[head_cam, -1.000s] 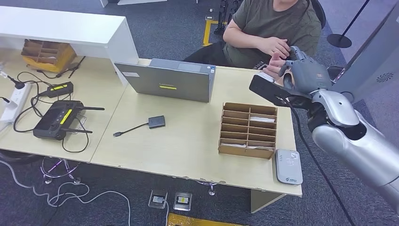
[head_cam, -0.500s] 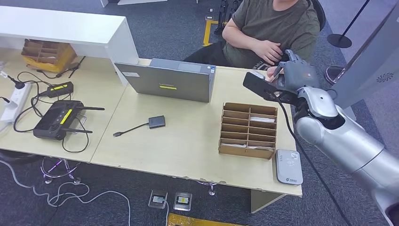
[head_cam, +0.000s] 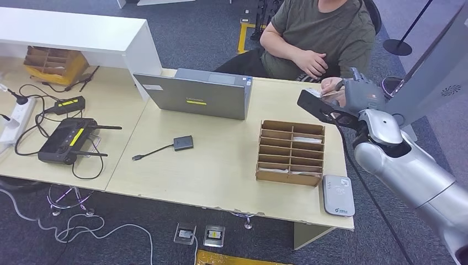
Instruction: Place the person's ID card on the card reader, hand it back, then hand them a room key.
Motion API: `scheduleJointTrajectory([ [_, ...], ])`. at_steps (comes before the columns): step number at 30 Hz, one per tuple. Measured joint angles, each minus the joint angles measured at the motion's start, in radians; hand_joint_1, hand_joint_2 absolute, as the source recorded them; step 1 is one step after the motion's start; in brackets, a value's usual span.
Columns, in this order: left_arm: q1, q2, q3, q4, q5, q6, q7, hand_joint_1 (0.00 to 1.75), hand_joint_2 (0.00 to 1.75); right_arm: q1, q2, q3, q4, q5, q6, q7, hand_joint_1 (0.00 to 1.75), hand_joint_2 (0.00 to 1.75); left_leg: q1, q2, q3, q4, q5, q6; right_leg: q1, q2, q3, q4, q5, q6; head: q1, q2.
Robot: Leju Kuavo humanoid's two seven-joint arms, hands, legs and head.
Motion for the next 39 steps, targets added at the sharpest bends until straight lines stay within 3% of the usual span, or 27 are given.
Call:
scheduleJointTrajectory([
  [9, 0.000, -0.002, 0.000, 0.000, -0.001, 0.013, 0.000, 0.00, 0.00, 0.026, -0.034, -0.024, -0.044, 0.030, -0.002, 0.006, 0.00, 0.00, 0.000, 0.002, 0.001, 0.000, 0.000, 0.000, 0.000, 0.002, 0.000, 0.000, 0.001, 0.000, 0.000, 0.000],
  [13, 0.001, -0.003, 0.000, 0.000, -0.001, 0.022, 0.002, 0.00, 0.00, 0.044, -0.052, -0.030, -0.081, 0.027, -0.060, 0.022, 0.00, 0.00, 0.000, 0.002, 0.001, 0.000, 0.000, 0.000, 0.000, 0.003, 0.000, 0.000, 0.001, 0.000, 0.000, 0.000],
  [22, 0.007, -0.005, 0.000, 0.000, 0.015, 0.041, 0.006, 0.00, 0.00, 0.159, -0.175, -0.068, -0.360, -0.044, -0.087, 0.087, 0.00, 0.00, 0.000, 0.003, 0.001, 0.000, 0.000, 0.000, 0.000, 0.003, 0.000, -0.001, 0.001, 0.000, 0.000, 0.000],
  [26, 0.011, -0.005, 0.000, 0.000, 0.028, 0.044, 0.006, 0.00, 0.00, 0.290, -0.212, -0.125, -0.512, 0.011, -0.095, 0.088, 0.00, 1.75, 0.000, 0.003, 0.001, 0.000, -0.001, 0.000, 0.000, 0.003, 0.001, -0.001, 0.001, 0.000, 0.000, 0.000],
  [33, 0.011, -0.005, 0.000, 0.000, 0.041, 0.046, 0.006, 0.00, 0.00, 0.488, -0.234, -0.207, -0.703, 0.167, -0.086, 0.088, 0.00, 1.75, 0.000, 0.004, 0.002, 0.000, -0.001, 0.000, 0.000, 0.003, 0.001, -0.001, 0.001, 0.000, 0.000, 0.000],
  [39, 0.011, -0.005, 0.000, 0.000, 0.047, 0.051, 0.006, 0.00, 0.00, 0.601, -0.232, -0.250, -0.801, 0.288, -0.043, 0.088, 0.00, 1.75, 0.000, 0.004, 0.001, 0.000, -0.001, 0.000, 0.000, 0.003, 0.001, -0.001, 0.001, 0.000, 0.000, 0.000],
])
